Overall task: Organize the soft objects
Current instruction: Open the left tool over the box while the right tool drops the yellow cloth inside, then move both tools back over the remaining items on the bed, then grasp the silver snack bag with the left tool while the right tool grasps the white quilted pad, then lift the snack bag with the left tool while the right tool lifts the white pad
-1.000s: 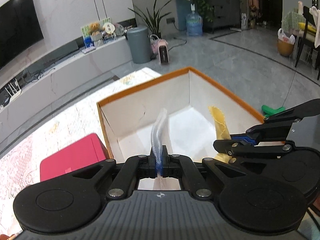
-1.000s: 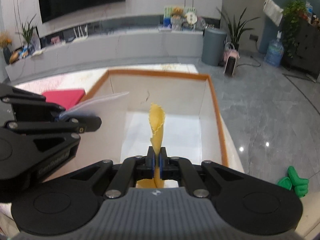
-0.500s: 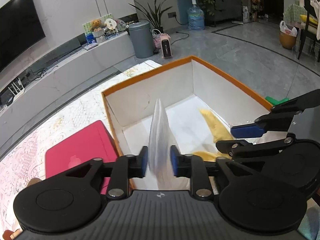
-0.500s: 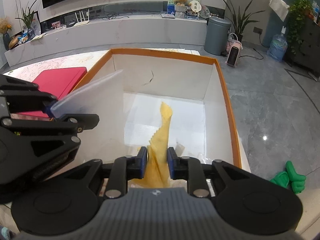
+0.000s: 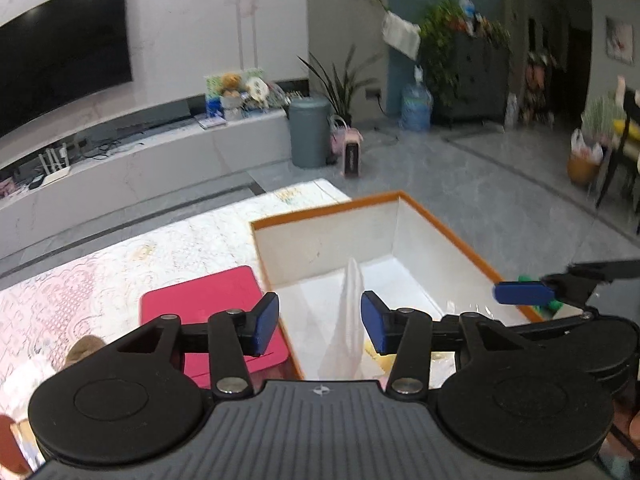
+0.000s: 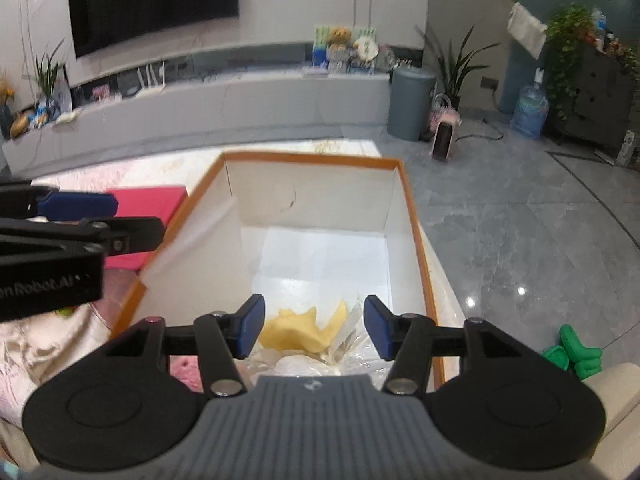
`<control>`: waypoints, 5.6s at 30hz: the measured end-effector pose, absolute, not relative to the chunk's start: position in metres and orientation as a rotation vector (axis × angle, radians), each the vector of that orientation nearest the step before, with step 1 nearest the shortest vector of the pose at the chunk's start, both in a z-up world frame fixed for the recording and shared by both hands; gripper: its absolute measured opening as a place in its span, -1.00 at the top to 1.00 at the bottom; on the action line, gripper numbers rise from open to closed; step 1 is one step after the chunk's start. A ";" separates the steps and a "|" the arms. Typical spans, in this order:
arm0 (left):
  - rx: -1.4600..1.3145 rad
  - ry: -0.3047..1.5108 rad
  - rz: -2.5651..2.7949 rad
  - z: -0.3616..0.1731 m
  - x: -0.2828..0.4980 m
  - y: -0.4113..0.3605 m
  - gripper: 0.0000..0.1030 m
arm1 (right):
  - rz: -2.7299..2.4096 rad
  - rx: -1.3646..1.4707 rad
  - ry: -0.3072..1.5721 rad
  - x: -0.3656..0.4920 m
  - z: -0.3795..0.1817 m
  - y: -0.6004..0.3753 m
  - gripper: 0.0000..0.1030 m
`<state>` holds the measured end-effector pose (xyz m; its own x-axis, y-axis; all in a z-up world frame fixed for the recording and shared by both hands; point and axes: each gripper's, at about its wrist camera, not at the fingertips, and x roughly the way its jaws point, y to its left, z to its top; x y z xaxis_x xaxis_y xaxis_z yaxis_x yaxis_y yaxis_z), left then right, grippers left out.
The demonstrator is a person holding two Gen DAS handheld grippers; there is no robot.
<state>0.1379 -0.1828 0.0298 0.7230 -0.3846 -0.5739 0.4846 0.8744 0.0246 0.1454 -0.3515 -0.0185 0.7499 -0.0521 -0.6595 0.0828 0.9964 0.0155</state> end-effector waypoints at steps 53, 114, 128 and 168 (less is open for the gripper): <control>-0.072 0.702 -0.130 -0.035 0.076 0.056 -0.08 | 0.279 -0.052 0.713 0.105 -0.061 -0.117 -0.46; -0.352 0.770 -0.043 -0.067 0.164 0.074 -0.51 | 0.235 0.088 0.834 0.204 -0.125 -0.121 0.23; -0.201 0.700 -0.021 -0.071 0.166 0.058 0.37 | 0.242 -0.019 0.819 0.198 -0.140 -0.105 0.87; 0.048 0.791 -0.188 -0.062 0.077 0.010 0.21 | 0.279 0.083 0.781 0.106 -0.106 -0.151 0.96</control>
